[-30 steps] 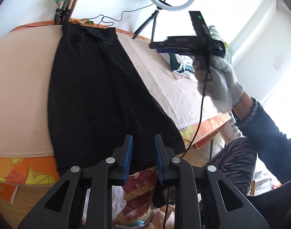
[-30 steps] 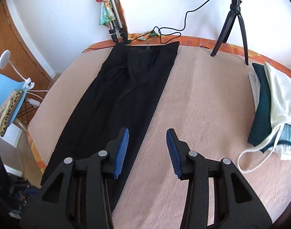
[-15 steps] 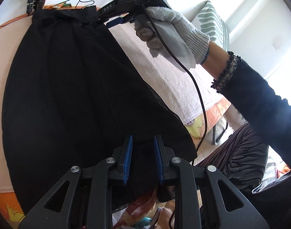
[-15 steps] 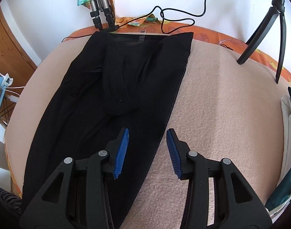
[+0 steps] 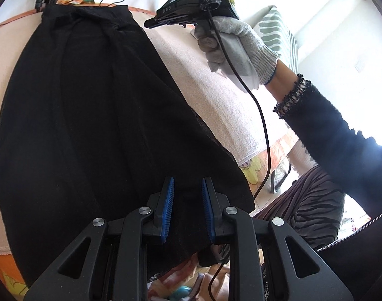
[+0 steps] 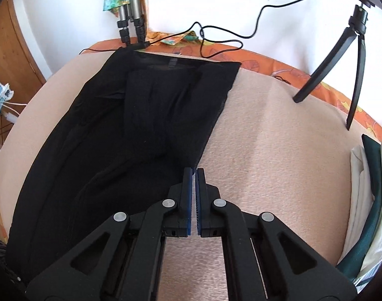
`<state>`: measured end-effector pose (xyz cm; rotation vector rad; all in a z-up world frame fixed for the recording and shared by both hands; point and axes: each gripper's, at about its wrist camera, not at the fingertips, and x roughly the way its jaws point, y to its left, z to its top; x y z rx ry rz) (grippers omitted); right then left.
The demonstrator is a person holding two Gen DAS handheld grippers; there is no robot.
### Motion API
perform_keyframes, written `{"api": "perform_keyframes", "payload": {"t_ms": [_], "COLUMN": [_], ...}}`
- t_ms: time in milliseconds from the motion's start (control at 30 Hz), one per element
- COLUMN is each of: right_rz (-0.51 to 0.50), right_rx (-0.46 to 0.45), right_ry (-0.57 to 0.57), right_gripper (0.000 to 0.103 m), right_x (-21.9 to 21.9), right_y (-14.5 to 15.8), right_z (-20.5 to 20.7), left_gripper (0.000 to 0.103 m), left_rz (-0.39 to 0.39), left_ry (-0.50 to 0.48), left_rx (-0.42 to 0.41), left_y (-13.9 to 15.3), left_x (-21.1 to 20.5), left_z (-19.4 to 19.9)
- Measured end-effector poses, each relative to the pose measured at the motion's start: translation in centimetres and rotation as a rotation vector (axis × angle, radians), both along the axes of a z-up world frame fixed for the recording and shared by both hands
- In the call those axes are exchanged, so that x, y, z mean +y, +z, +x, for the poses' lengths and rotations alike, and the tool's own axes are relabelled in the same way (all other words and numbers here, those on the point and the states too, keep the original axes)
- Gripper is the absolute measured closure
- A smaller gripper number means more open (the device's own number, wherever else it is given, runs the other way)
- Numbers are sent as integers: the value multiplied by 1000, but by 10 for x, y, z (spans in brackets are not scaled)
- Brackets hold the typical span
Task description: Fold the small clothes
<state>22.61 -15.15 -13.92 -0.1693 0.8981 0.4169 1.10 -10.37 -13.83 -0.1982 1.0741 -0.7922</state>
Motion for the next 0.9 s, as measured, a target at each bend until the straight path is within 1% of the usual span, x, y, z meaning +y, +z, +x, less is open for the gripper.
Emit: {"api": "perform_keyframes", "payload": {"t_ms": [67,100,133,167,200,300,367,400,433,467,500,533,567,633,667,700,767,833,900], "right_rz": [83,124,167,194,215,240,213,183,140,84,22,-49,-89,-143,-173,-185,-137,-80,-55], "right_rx": [52,63,63,60,66,101,93,84,72,62,56,49,28,-6,-16,-8,5,5,-10], "right_ry": [-26,-46,-70,-82,-84,-114,-128,-132,-136,-140,-148,-153,-155,-186,-227,-266,-301,-298,-292], "right_gripper": [91,76,58,52,48,48,48,49,54,60,71,72,72,72,72,72,72,72,71], "right_x": [-15,-20,-25,-26,-25,-16,-6,0,8,16,22,28,30,30,27,22,10,2,-4], "right_y": [5,8,12,14,15,14,13,12,10,7,3,-2,-3,-1,0,1,7,17,30], "right_z": [12,20,28,36,46,85,106,115,122,128,134,140,141,145,148,152,150,140,123], "left_gripper": [82,82,82,82,82,82,82,82,82,82,82,82,82,82,82,82,73,73,73], "left_rz": [-2,-3,-2,-1,0,-2,-2,-2,-2,-1,-1,-1,-3,-6,-7,-8,-14,-8,-14], "left_ry": [3,3,2,1,-1,-2,-6,-8,-10,-13,-15,-15,-14,-10,-8,-6,-16,-13,-17], "left_rx": [5,4,2,0,-2,-5,-7,-8,-8,-10,-10,-8,-3,6,12,22,33,20,1], "left_y": [0,-1,-1,-1,0,2,3,3,3,4,5,5,6,7,7,7,7,11,16], "left_x": [1,0,-1,-2,-1,-1,0,1,1,1,2,3,3,4,4,4,1,1,3], "left_z": [1,1,1,1,2,2,3,3,3,2,3,3,3,5,5,6,7,5,2]}}
